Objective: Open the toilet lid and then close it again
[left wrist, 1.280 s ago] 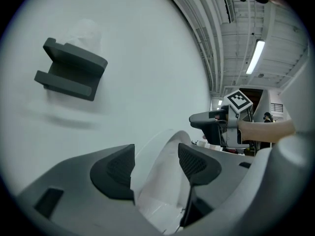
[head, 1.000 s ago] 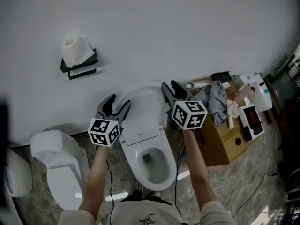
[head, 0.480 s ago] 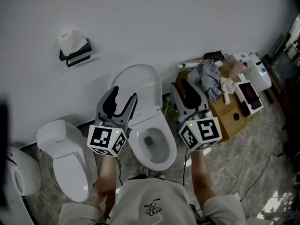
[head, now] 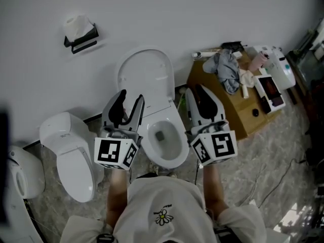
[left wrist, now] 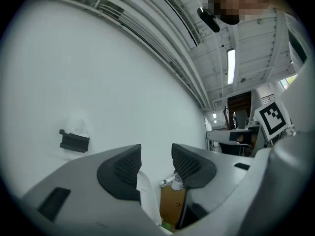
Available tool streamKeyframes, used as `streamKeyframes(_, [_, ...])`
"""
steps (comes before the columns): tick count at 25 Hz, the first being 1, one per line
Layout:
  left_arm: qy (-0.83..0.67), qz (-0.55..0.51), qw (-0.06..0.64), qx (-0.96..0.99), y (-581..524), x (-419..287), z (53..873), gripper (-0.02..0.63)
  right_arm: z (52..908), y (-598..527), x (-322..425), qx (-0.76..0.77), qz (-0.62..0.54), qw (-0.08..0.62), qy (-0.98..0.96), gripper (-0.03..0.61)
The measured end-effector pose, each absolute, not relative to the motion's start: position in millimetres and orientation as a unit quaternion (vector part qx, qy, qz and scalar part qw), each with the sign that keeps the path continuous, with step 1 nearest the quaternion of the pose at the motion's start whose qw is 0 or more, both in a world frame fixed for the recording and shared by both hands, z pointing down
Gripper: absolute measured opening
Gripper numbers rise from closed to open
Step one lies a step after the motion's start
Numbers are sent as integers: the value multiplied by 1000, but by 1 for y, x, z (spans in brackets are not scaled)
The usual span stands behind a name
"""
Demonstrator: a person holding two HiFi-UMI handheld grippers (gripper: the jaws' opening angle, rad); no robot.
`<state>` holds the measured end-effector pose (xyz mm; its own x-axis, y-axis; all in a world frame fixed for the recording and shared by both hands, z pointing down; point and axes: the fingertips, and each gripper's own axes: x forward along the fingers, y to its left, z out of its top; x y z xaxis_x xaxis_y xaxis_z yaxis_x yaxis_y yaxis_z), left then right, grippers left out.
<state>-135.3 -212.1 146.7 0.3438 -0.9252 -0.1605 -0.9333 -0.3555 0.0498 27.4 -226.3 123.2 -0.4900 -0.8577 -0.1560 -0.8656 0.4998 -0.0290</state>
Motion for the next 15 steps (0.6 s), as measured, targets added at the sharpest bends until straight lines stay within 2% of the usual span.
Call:
streamKeyframes(1, [576,80,28,-813,-211,-139,146,204,123,-225,28,-501,26,76,862,99])
streamKeyframes(3, [598,75,39,-797,-209,-146,144,67,124,-224,29,-503,25,77,860,51])
streamKeyframes(4, [604,72,44,-792,-208,-147,144,32,126,-223,29,-504,24,77,860,44])
streamKeyframes(15, [614,55,23,-787,-215,-154,162,28,151,-228,22,-499,-9,62,864,31])
